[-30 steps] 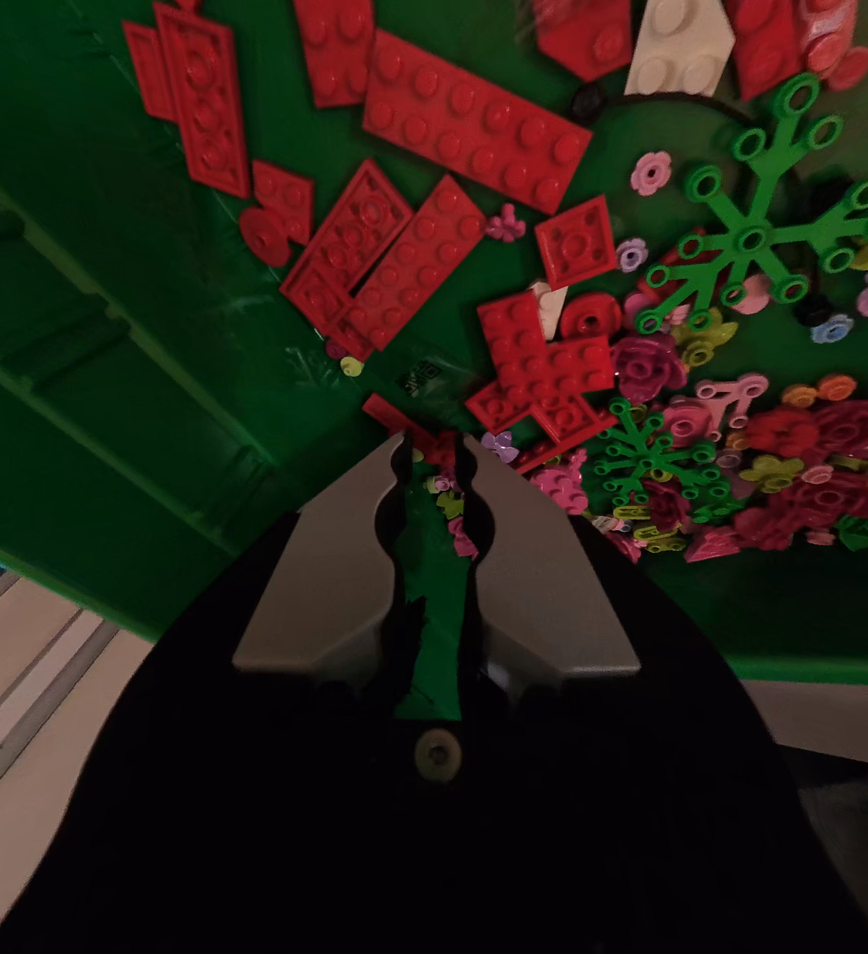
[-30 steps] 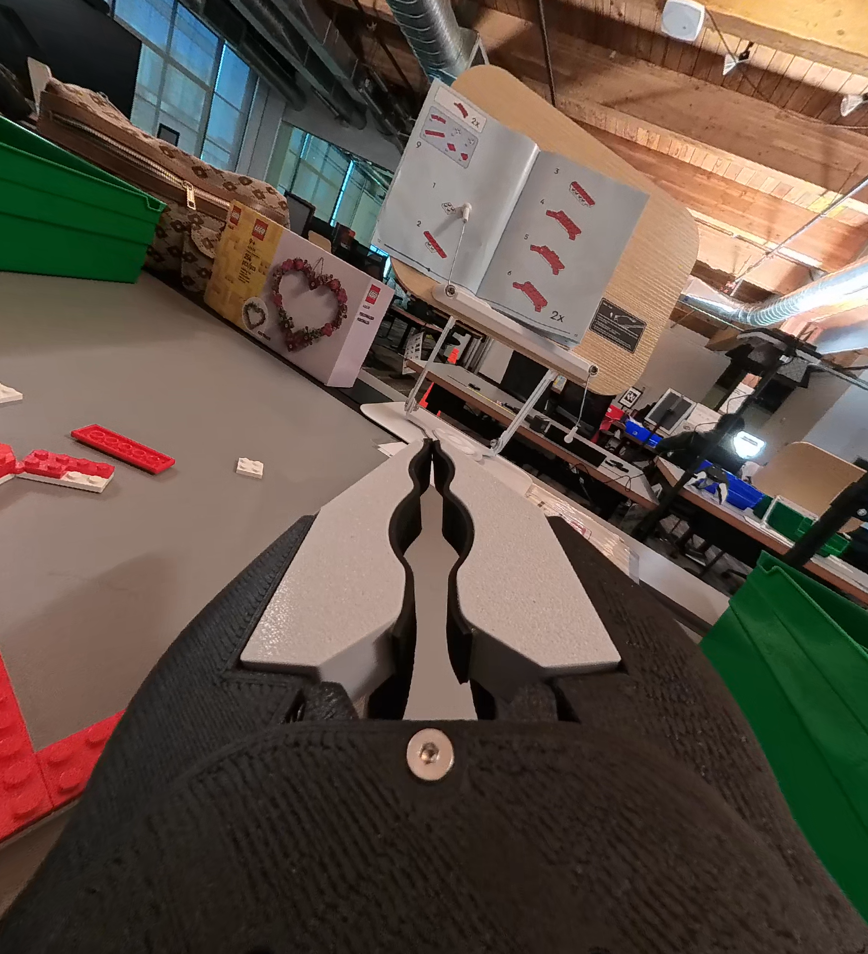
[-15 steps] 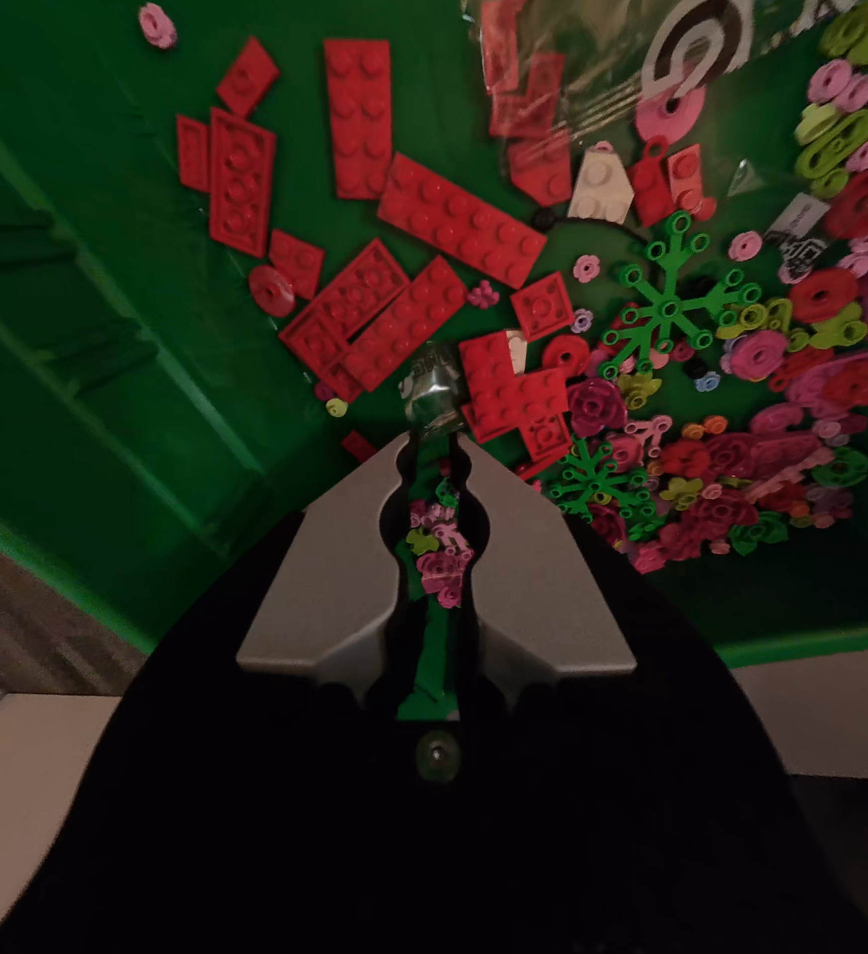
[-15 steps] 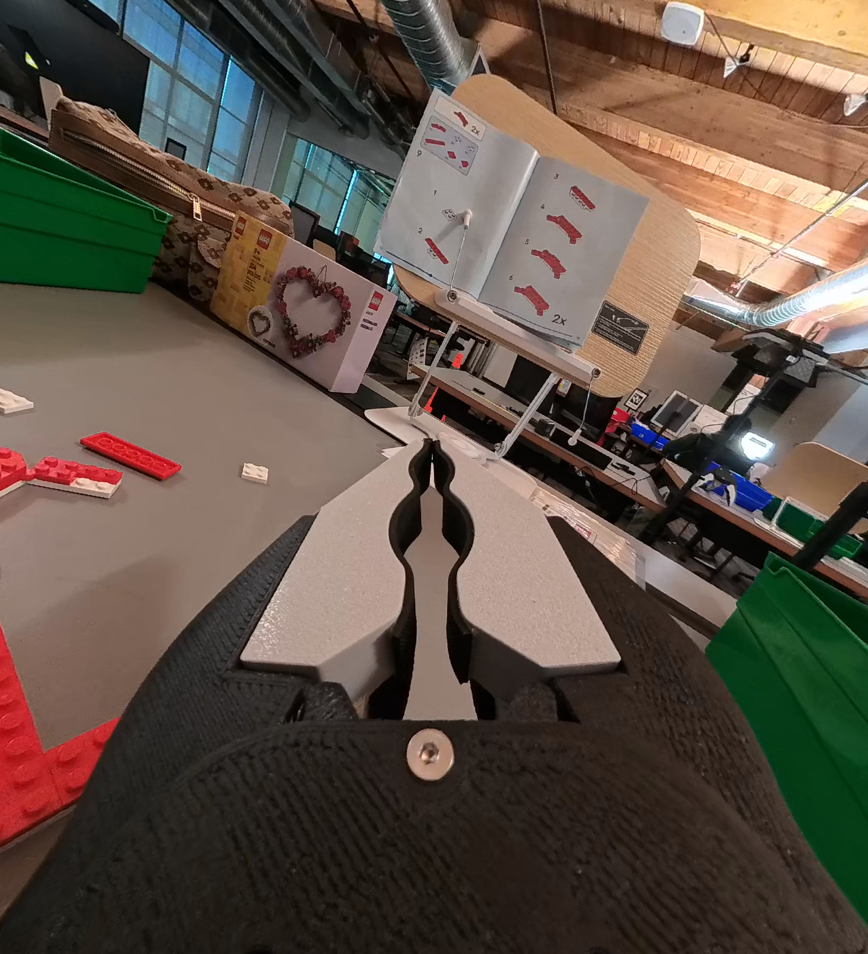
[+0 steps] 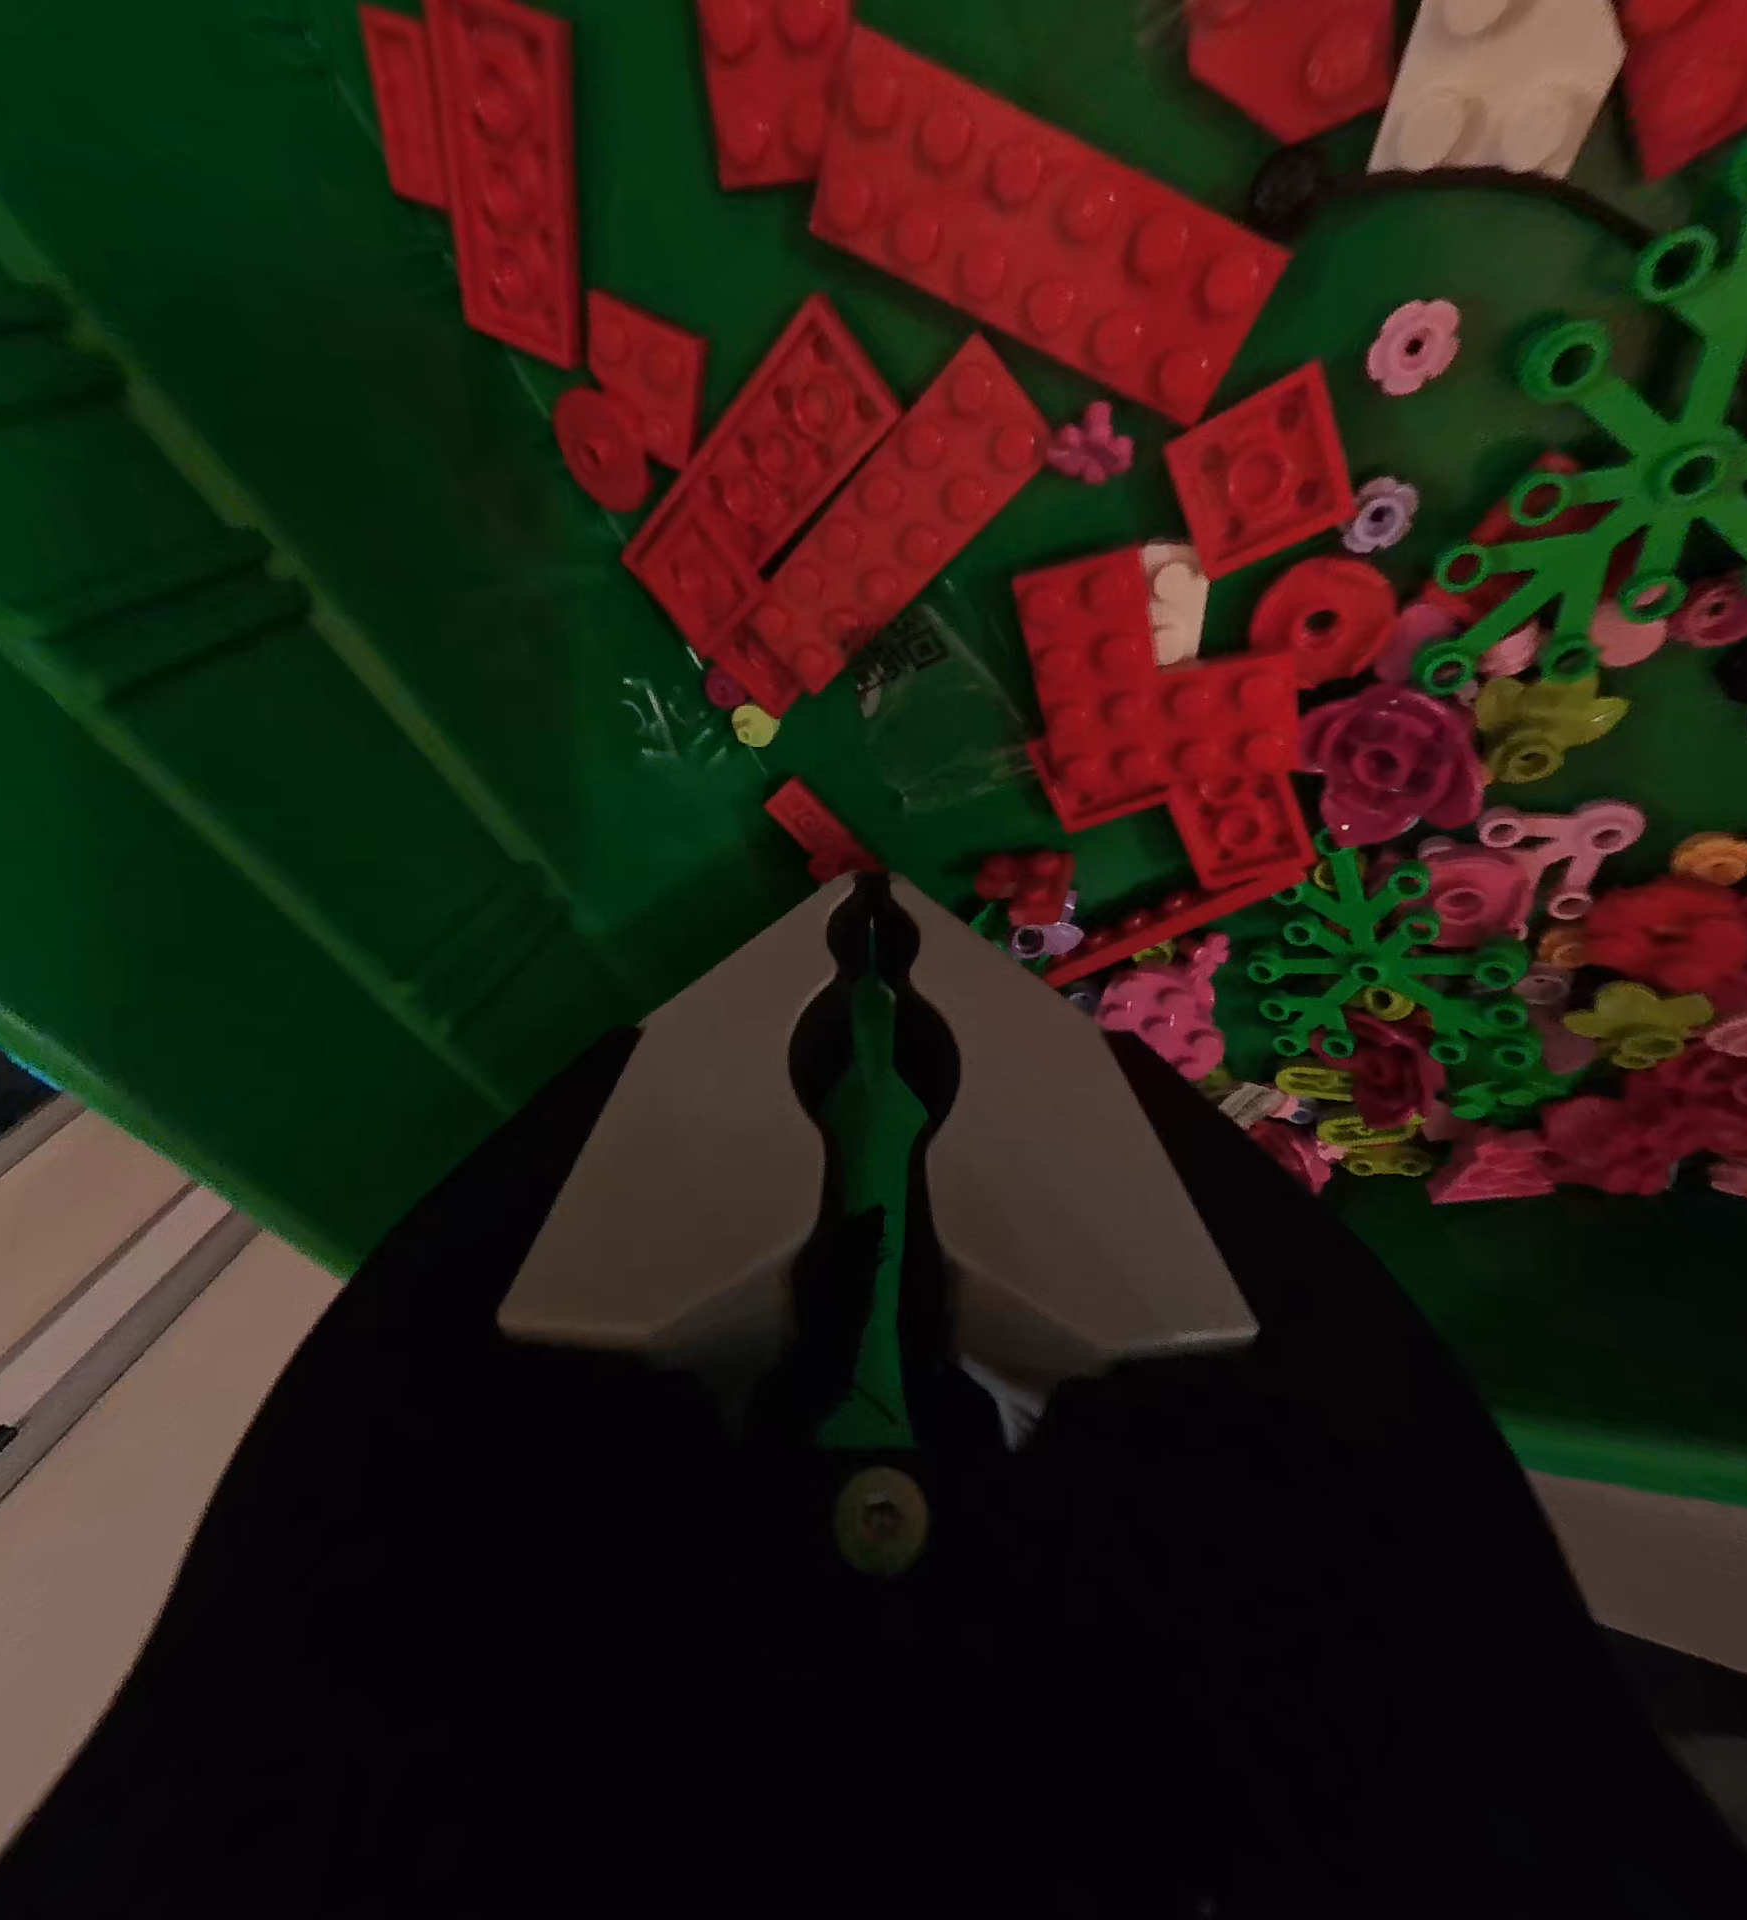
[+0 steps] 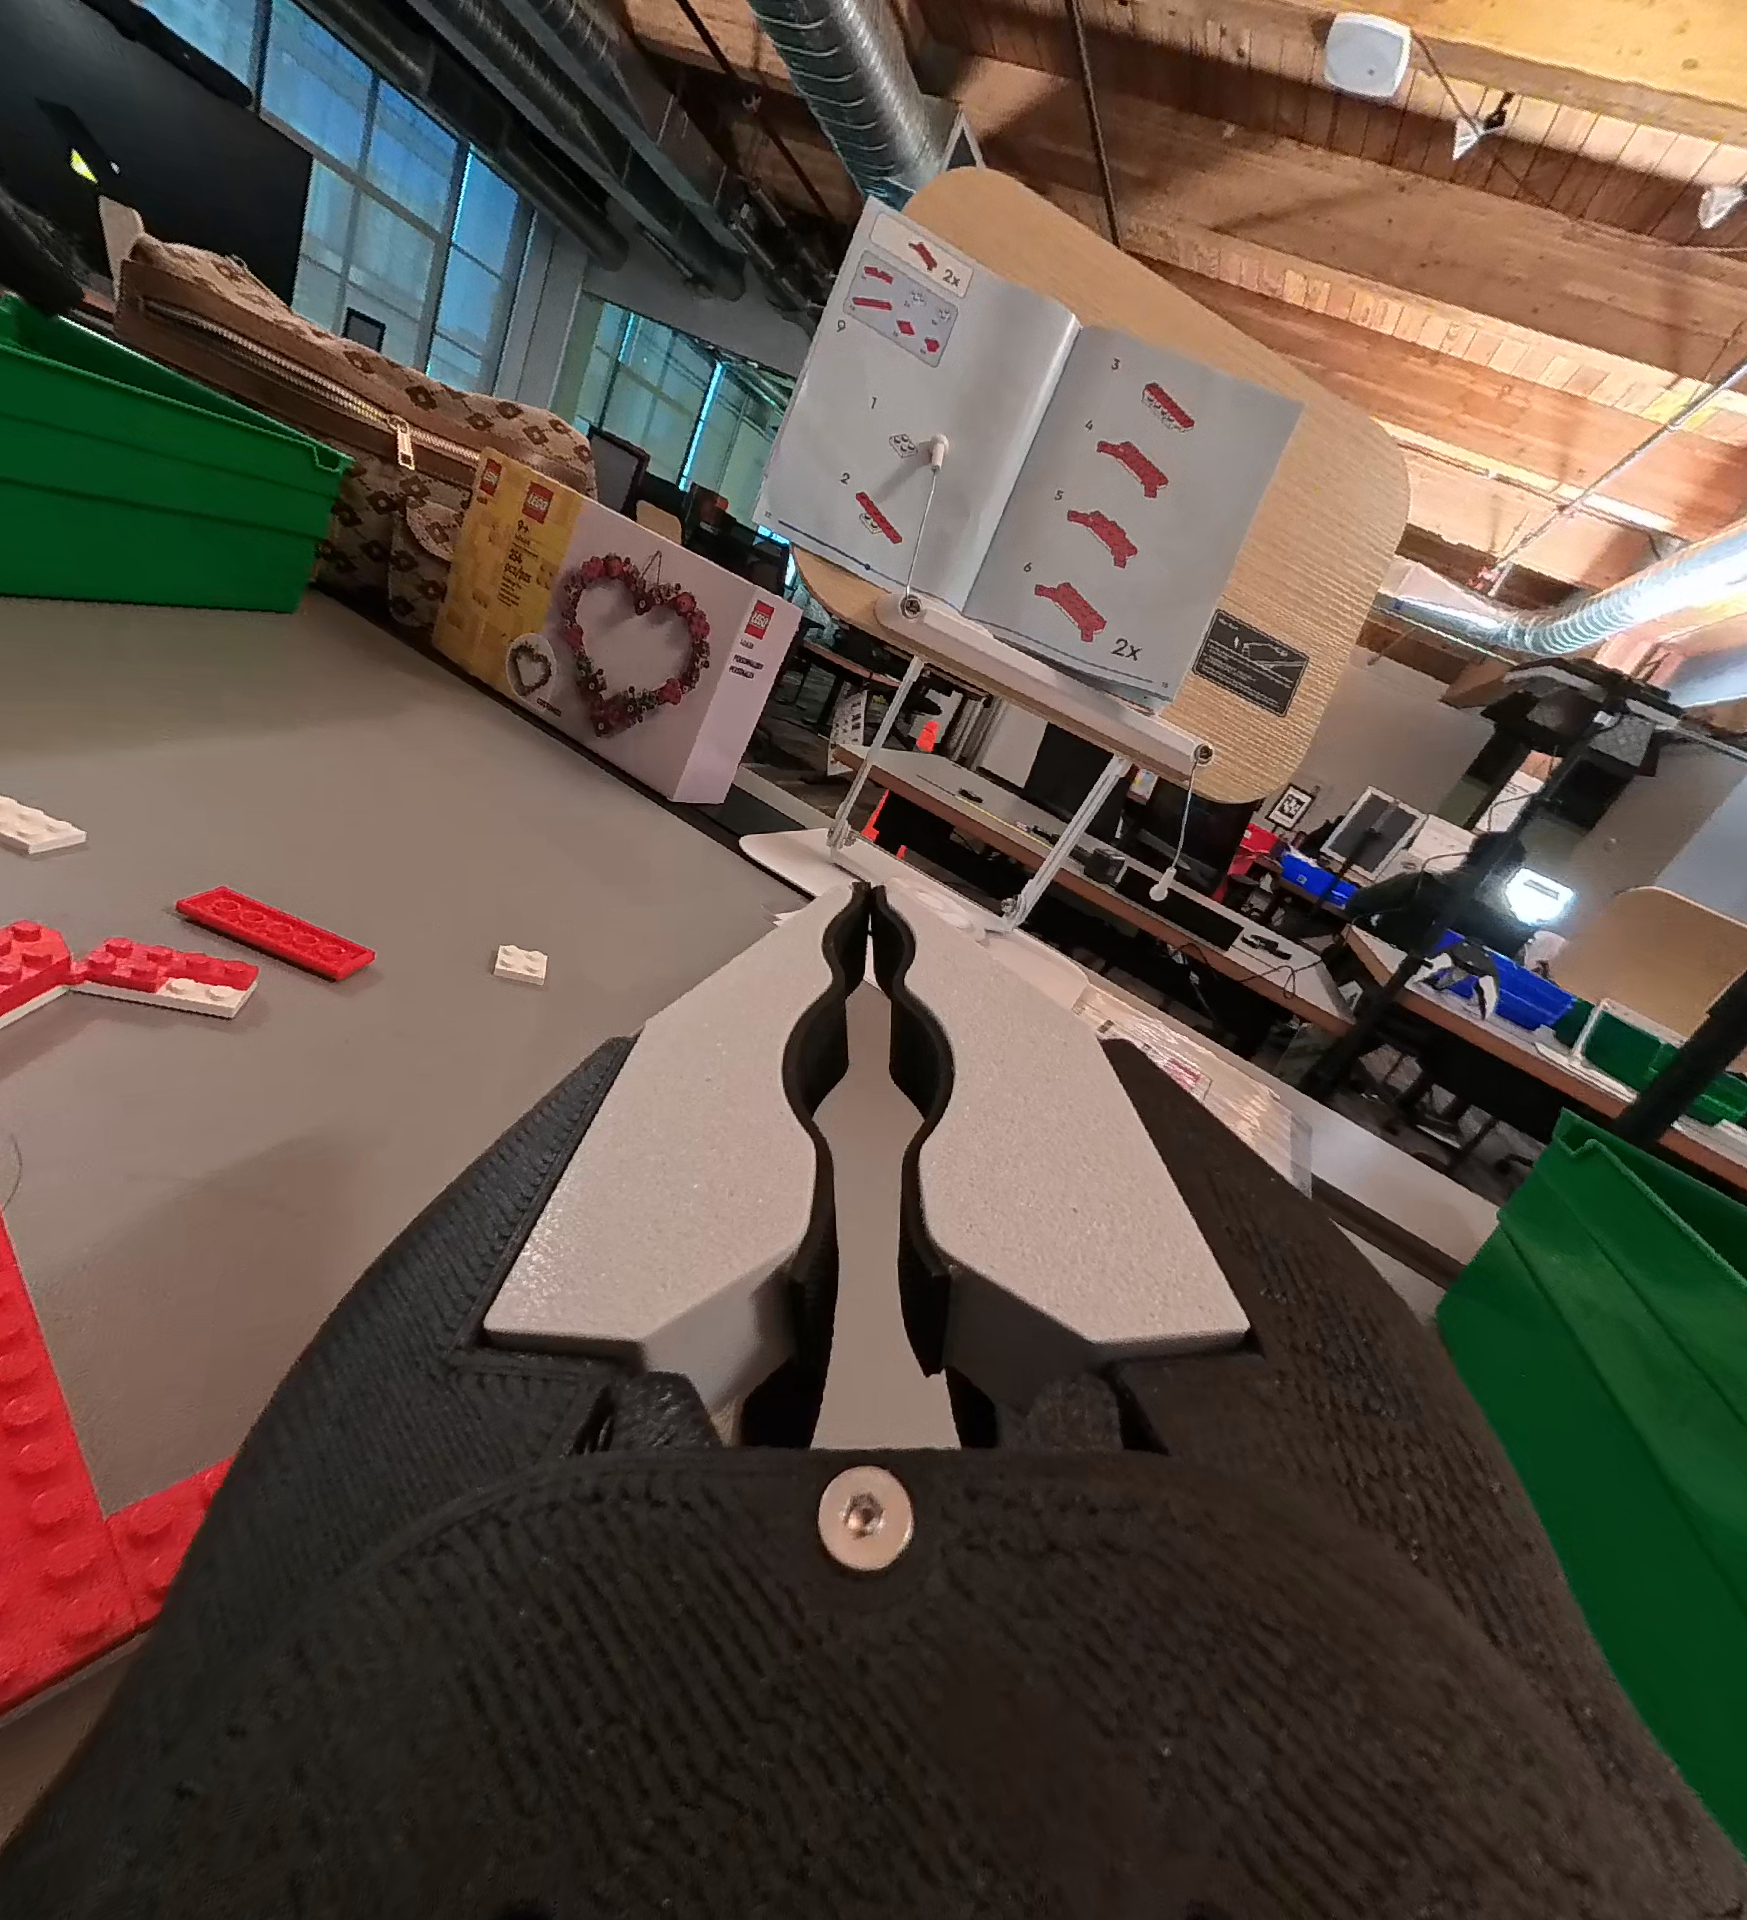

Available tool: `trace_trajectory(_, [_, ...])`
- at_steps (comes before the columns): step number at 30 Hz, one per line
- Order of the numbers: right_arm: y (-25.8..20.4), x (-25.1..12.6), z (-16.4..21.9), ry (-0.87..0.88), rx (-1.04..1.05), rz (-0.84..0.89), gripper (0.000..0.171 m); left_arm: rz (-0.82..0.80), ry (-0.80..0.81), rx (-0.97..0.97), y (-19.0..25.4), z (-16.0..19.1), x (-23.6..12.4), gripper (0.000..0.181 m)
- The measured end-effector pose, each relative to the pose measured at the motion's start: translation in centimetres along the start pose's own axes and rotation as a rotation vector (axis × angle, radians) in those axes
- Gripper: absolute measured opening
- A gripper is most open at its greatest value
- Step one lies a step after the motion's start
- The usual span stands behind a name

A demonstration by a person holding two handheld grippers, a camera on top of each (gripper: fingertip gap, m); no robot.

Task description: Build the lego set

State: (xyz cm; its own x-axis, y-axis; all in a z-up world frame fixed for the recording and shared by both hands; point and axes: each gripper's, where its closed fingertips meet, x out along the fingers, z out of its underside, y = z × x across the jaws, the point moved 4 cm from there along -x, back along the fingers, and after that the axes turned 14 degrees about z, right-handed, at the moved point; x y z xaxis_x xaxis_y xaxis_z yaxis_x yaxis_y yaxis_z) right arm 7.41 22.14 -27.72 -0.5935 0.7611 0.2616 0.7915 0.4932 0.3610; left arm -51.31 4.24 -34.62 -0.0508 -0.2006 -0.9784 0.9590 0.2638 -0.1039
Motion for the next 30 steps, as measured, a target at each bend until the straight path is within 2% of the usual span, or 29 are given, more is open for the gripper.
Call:
trace_trajectory(4, [0.0, 0.0, -0.1, 0.005, 0.013, -0.004, 0.0, 0.013, 0.03, -0.007, 0.0, -0.1, 0.0, 0.0])
trace_trajectory(7, [0.1, -0.1, -0.1, 0.008, 0.022, -0.007, 0.0, 0.115, 0.083, -0.022, 0.8, -0.5, 0.1, 0.0])
trace_trajectory(15, [0.0, -0.1, -0.2, 0.011, 0.029, -0.012, 0.0, 0.032, 0.116, -0.043, 0.0, -0.2, -0.7, 0.0])
trace_trajectory(17, [0.1, -0.1, -0.2, 0.011, 0.03, -0.012, 0.0, 0.018, 0.101, -0.04, 0.4, -0.1, -0.7, 0.018])
trace_trajectory(21, [0.1, -0.1, -0.2, 0.013, 0.036, -0.013, 0.0, -0.024, 0.061, -0.049, 0.3, 0.0, -0.3, 0.019])
trace_trajectory(30, [0.2, -0.2, -0.4, 0.025, 0.072, -0.022, 0.0, 0.131, 0.133, -0.233, -0.5, -0.4, 0.0, 0.015])
